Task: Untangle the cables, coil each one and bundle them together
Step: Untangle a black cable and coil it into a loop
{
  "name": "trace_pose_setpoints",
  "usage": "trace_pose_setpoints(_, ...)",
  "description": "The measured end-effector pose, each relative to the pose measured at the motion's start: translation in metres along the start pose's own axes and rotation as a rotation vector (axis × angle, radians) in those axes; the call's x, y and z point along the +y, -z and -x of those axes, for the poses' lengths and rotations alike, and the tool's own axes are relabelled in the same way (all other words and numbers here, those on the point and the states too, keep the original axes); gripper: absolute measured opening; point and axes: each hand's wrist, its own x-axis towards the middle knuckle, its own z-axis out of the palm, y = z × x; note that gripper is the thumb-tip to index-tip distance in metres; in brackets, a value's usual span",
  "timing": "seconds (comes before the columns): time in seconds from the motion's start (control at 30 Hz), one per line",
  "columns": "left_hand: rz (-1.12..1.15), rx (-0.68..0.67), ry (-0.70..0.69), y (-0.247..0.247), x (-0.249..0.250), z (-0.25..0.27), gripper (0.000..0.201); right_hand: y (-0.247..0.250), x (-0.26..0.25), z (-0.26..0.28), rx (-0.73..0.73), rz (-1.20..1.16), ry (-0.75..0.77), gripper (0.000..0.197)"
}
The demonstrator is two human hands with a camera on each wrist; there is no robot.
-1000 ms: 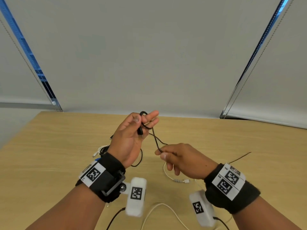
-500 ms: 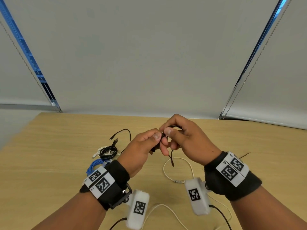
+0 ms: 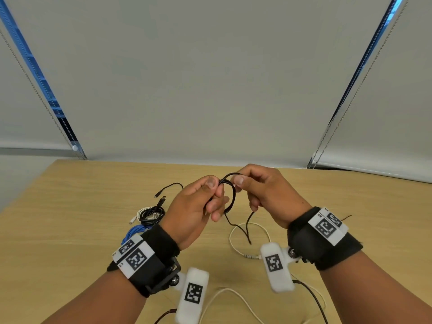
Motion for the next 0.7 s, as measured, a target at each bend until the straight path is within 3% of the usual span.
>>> trace_pose_setpoints(0.1,0.093,-0.04,-0.025,-0.002,0.006,-0.002,0.033,0.001,0.014,0.003,-0.072,-0.029,-0.098,0.022)
trace_pose_setpoints(0.2,0.229,-0.067,-0.074,-0.004,0.012,-0.006,0.031,-0.004,0.029,0.009,-0.206,0.113,-0.228,0.025)
trace_pose_setpoints(0.33,0.317,0.066,-0.162,0.001,0.012,-0.015,0.025,-0.01,0.033,0.018,-0.412,0.338,-0.324,0.019)
trace_pose_setpoints(0.4,0.186,0.205,-0.195,0.009,0.01,-0.021,0.02,-0.015,0.033,0.024,-0.502,0.473,-0.337,0.017)
trace_pose_setpoints(0.47,-0.196,0.296,-0.188,0.018,0.007,-0.026,0.023,-0.019,0.027,0.027,-0.521,0.52,-0.315,0.019)
trace_pose_setpoints(0.57,-0.648,0.214,-0.091,0.024,-0.007,-0.026,0.024,-0.019,0.005,0.025,-0.477,0.605,-0.161,0.024)
trace_pose_setpoints(0.63,-0.679,0.136,-0.045,0.021,-0.017,-0.022,0.026,-0.015,-0.012,0.02,-0.376,0.628,-0.059,0.025)
trace_pose_setpoints(0.7,-0.569,0.072,-0.026,0.015,-0.021,-0.015,0.03,-0.005,-0.022,0.014,-0.233,0.635,0.023,0.026)
